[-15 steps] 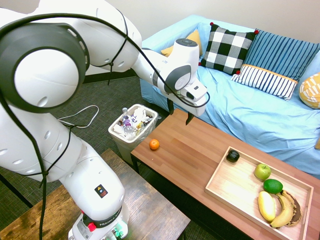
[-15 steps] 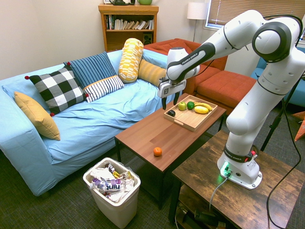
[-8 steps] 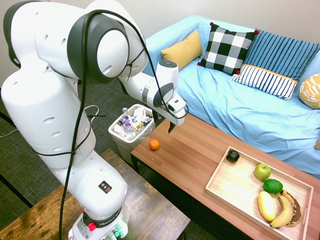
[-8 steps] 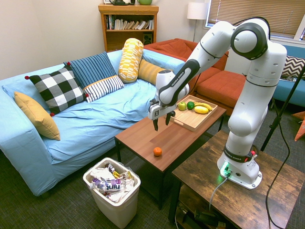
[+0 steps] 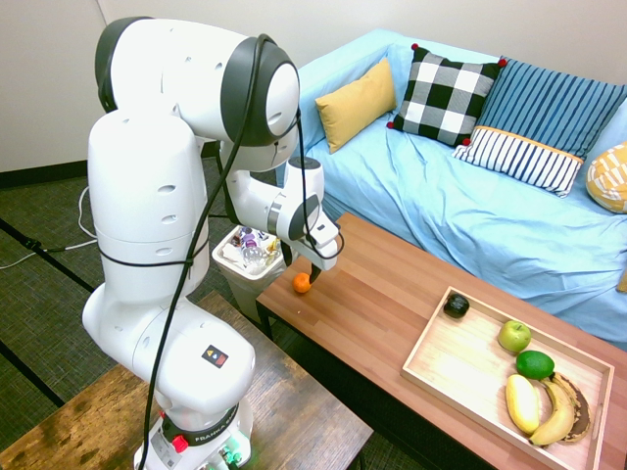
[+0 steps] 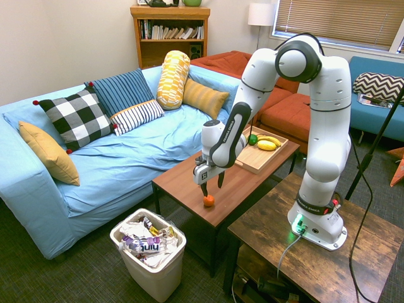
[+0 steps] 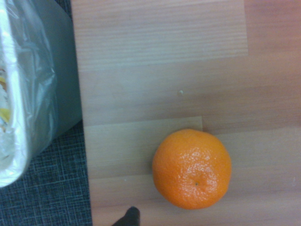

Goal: Put the tangerine in the tray

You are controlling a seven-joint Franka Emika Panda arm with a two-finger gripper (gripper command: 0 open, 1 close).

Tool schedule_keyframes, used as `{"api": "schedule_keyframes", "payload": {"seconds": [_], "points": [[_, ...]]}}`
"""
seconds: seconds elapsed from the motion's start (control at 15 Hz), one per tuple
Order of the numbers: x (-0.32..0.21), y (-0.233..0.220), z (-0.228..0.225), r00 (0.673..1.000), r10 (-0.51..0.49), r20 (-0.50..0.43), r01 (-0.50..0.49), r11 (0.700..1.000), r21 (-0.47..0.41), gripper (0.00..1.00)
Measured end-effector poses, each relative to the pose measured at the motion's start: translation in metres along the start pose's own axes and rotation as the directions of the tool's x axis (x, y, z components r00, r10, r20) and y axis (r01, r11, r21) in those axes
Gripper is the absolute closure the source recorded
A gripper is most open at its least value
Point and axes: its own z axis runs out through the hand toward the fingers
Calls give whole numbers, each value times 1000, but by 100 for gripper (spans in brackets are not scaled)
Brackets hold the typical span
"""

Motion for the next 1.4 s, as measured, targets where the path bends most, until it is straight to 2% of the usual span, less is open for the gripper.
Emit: {"api": "schedule_keyframes", "payload": {"seconds": [0.33,0.4,1.0,1.4], "points": [[-5,-15,34,1000,-8,-22,7,1000,-13,0],[-4,-19,39,1000,-7,-28,7,1000,-18,100],[1,-24,59,999,28,-24,-28,999,-31,100],[16,-25,50,998,47,-31,-48,999,-10,100]]}}
